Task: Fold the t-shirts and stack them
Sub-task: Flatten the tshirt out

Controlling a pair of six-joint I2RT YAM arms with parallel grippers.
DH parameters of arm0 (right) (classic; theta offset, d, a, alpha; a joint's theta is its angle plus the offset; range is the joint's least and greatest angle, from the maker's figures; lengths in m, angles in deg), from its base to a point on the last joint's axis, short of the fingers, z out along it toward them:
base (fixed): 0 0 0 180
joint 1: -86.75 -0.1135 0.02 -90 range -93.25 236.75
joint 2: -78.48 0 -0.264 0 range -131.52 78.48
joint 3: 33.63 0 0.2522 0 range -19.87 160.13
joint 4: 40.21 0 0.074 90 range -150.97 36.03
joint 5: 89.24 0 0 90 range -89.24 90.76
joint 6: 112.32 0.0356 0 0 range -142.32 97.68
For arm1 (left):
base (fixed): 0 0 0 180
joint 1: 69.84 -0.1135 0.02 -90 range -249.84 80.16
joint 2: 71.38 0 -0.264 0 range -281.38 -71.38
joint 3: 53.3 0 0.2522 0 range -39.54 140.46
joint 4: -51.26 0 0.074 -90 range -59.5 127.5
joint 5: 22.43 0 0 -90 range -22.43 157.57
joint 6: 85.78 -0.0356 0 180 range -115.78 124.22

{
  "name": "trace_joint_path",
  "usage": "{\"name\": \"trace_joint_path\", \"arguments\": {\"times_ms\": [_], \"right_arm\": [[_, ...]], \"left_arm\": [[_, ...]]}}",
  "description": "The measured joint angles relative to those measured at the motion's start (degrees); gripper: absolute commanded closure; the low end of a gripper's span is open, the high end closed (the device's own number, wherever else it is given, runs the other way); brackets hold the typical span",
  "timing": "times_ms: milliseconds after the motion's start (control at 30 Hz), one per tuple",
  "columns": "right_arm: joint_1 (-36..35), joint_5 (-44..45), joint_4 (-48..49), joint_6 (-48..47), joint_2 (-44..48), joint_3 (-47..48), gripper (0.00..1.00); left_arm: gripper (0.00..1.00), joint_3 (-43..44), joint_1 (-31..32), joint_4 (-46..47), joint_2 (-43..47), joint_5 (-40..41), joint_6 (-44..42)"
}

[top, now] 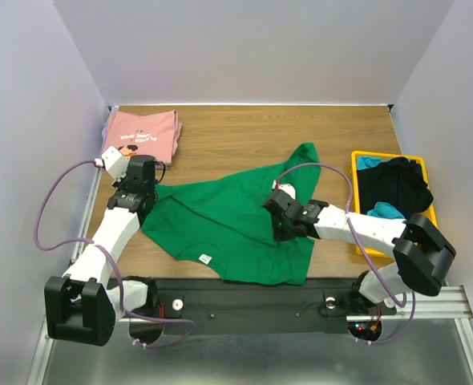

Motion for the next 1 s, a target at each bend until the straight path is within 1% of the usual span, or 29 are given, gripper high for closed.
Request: {"name": "trace_joint_path", "arguments": {"times_ms": [67,100,500,633,767,867,933,1000], "right_arm": [[0.0,-0.07,-0.26,-0.31,0.0,0.35,0.9],[0.0,-0.09,-0.31,-0.42,0.0,0.59,0.99],[0.0,1.36,0.04,-1.09,-0.33,3.02,0.99],[-0.02,9.29,0.63,-1.16,3.28,3.02,1.0],[-0.02,21.73,0.76,-0.79,9.35,4.63,0.99],[0.0,31.58,1.09,-1.38,14.43,9.07,1.0],[0.0,36.63,1.62,-2.71,17.22,12.44,1.0],[0.0,41.18,2.62,-6.21,20.76,17.03,1.0]], "left_arm": [[1.0,0.0,0.0,0.0,0.0,-0.2,-0.02],[1.0,0.0,0.0,0.0,0.0,-0.22,-0.02],[1.0,-0.02,0.0,-0.02,1.73,-0.83,-0.15],[1.0,-0.02,0.0,-0.04,3.82,-2.43,-0.31],[1.0,0.0,0.0,-0.07,7.39,-4.48,-0.98],[1.0,1.53,0.0,-0.98,10.32,-6.8,-1.9],[1.0,4.07,0.02,-1.68,12.15,-8.31,-2.51],[1.0,7.87,0.04,-1.9,14.4,-10.67,-3.26]]}}
